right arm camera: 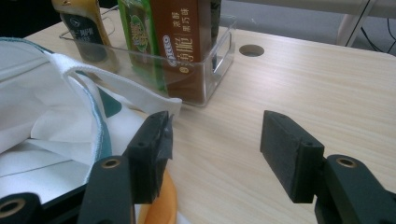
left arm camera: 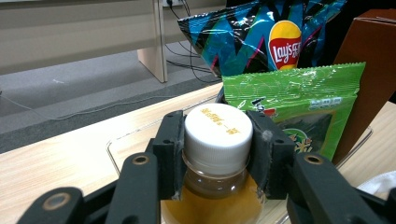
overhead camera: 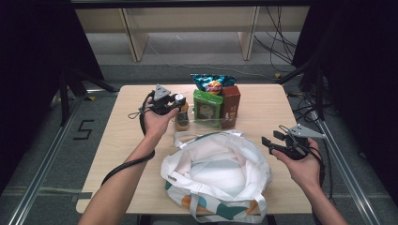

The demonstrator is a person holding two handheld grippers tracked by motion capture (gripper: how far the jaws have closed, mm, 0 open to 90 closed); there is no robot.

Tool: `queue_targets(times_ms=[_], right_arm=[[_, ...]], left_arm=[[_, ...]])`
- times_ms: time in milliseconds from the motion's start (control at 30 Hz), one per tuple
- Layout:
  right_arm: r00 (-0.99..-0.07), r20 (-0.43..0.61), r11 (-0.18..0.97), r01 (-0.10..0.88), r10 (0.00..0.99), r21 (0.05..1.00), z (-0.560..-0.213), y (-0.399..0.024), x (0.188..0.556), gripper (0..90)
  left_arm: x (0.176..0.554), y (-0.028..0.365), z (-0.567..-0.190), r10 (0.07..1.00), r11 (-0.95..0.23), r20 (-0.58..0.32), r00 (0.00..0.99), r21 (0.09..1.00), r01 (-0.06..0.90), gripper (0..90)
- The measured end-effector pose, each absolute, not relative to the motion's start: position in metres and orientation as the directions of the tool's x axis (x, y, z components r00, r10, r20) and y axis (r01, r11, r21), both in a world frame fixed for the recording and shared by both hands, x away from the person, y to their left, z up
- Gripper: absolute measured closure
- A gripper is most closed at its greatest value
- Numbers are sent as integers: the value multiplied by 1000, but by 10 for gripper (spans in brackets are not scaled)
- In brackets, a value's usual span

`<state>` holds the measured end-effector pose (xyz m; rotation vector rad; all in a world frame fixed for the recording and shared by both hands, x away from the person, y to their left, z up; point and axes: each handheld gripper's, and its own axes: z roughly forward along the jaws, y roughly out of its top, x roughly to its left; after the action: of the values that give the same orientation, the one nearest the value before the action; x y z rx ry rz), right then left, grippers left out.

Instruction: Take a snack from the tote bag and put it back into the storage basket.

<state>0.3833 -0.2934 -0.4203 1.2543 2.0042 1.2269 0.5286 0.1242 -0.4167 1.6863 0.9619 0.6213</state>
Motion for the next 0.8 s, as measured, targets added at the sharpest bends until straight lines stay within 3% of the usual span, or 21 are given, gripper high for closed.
queue_targets(times_ms=[133, 267, 400, 800], right_arm=[[-461, 80, 168, 471, 884, 866, -420, -292, 382, 434], [-472, 61, 184, 456, 880, 871, -420, -293, 383, 433], [-469, 54, 188, 455, 882, 870, -420, -293, 383, 433], [-469, 70, 177, 462, 881, 869, -420, -293, 383, 433]], left_arm=[[529, 128, -418, 835, -109, -83, 544, 944, 311, 571], [526, 131, -418, 838, -98, -96, 538, 942, 320, 398], [518, 132, -415, 838, -99, -86, 538, 947, 306, 316], [479, 142, -399, 825, -94, -78, 560, 958, 272, 277]])
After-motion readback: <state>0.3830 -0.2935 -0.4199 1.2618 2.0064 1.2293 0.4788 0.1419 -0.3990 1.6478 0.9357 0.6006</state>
